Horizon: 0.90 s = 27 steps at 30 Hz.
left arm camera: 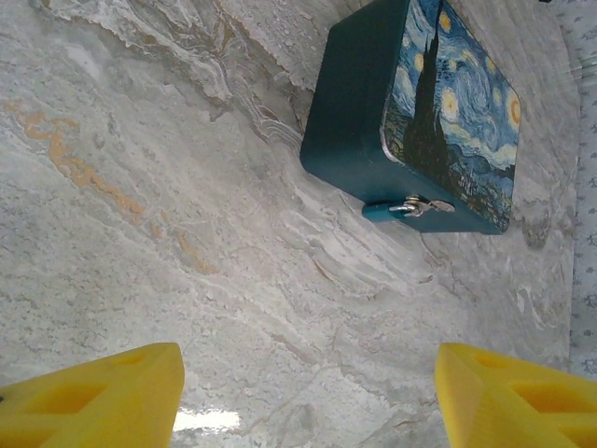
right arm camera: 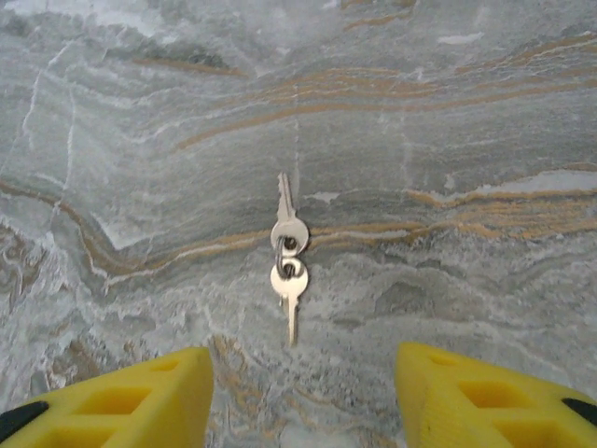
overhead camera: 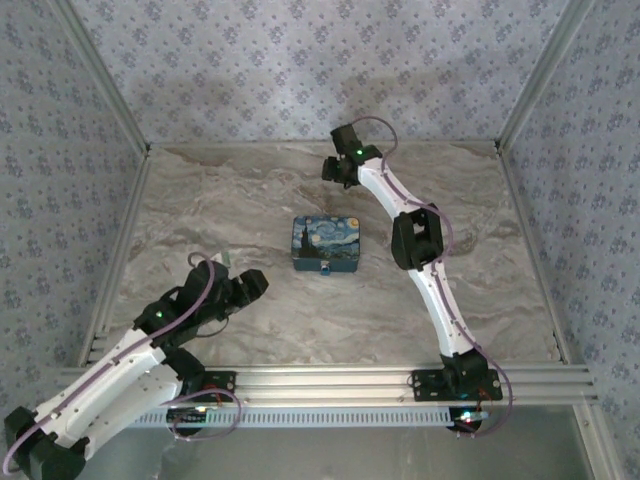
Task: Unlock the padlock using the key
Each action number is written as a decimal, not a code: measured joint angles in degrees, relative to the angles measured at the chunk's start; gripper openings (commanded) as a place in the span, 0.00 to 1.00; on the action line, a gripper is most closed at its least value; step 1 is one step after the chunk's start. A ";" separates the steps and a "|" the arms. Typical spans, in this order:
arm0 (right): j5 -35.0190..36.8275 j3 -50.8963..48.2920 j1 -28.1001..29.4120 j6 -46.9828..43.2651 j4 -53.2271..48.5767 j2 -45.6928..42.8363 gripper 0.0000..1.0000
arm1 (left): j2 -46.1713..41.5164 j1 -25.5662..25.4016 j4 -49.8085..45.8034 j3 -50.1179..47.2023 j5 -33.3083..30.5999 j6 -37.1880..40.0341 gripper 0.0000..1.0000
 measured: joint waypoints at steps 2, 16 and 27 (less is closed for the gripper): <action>-0.33 0.92 -0.57 0.24 0.07 0.83 0.53 | -0.35 -0.15 -0.04 0.00 -0.02 -0.37 0.71; -1.36 5.88 -0.24 0.63 0.24 4.98 0.49 | -4.42 -0.22 -1.33 -1.55 -1.05 -2.16 0.71; -0.63 6.08 -0.28 1.90 -2.29 5.25 0.12 | -7.39 -0.42 -2.34 -2.25 -2.05 -2.78 0.71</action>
